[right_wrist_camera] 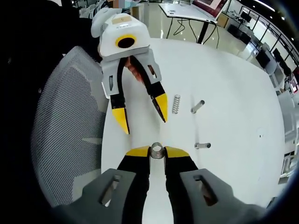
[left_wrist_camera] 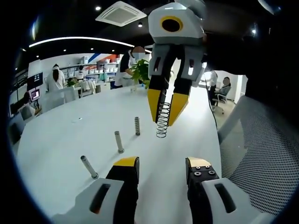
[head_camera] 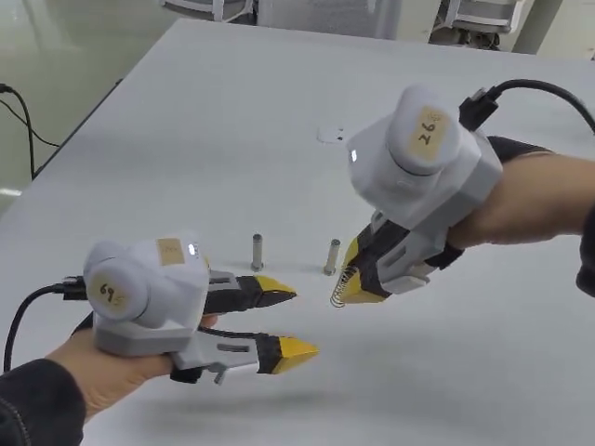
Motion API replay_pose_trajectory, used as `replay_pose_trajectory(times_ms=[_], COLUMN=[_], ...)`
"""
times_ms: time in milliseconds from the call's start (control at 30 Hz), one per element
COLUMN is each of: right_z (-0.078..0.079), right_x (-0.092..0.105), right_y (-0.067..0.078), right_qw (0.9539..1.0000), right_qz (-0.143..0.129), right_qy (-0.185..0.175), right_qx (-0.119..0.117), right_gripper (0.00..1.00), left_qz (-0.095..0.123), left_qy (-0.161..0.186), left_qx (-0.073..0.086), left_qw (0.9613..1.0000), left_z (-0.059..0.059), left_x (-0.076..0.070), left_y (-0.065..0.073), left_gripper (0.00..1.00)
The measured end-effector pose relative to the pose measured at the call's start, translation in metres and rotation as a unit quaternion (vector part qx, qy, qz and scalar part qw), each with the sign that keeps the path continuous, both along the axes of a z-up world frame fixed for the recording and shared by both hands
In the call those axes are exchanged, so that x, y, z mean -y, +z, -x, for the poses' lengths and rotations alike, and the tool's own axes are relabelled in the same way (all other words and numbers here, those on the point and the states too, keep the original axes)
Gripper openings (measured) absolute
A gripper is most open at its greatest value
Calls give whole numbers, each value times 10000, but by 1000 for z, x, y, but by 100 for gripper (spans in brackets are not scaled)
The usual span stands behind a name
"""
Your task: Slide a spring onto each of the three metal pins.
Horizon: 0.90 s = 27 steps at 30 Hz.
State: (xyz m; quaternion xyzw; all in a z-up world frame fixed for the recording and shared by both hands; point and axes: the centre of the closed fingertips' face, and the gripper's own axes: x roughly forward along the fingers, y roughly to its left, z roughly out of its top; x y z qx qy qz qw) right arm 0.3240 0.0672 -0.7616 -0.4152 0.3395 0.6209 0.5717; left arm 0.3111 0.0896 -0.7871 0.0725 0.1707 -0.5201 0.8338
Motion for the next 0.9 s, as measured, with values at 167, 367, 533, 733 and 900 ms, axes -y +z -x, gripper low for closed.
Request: replay_pose_trajectory(times_ms=[167, 367, 533, 733, 900], right_z=[-1, -3, -7, -12, -20], right_x=[1, 3, 5, 7, 11], right_y=[0, 0, -2, -4, -4], right_qw=[10000, 10000, 9999, 9998, 9996], right_qz=[7, 12, 30, 28, 56], right_qy=[-34, -85, -133, -201, -277], right_qx=[15, 28, 28, 49, 86], right_gripper=[13, 13, 13, 13, 13], left_qz=[9, 17, 18, 26, 15], left_qy=[115, 263, 364, 505, 622], left_qx=[-18, -54, -83, -136, -172], left_qw=[9999, 9996, 9993, 9986, 9979], left_z=[-2, -4, -5, -6, -8], left_x=[-4, -11, -15, -22, -28], left_y=[-1, -2, -4, -7, -10], left_gripper=[43, 49, 53, 58, 63])
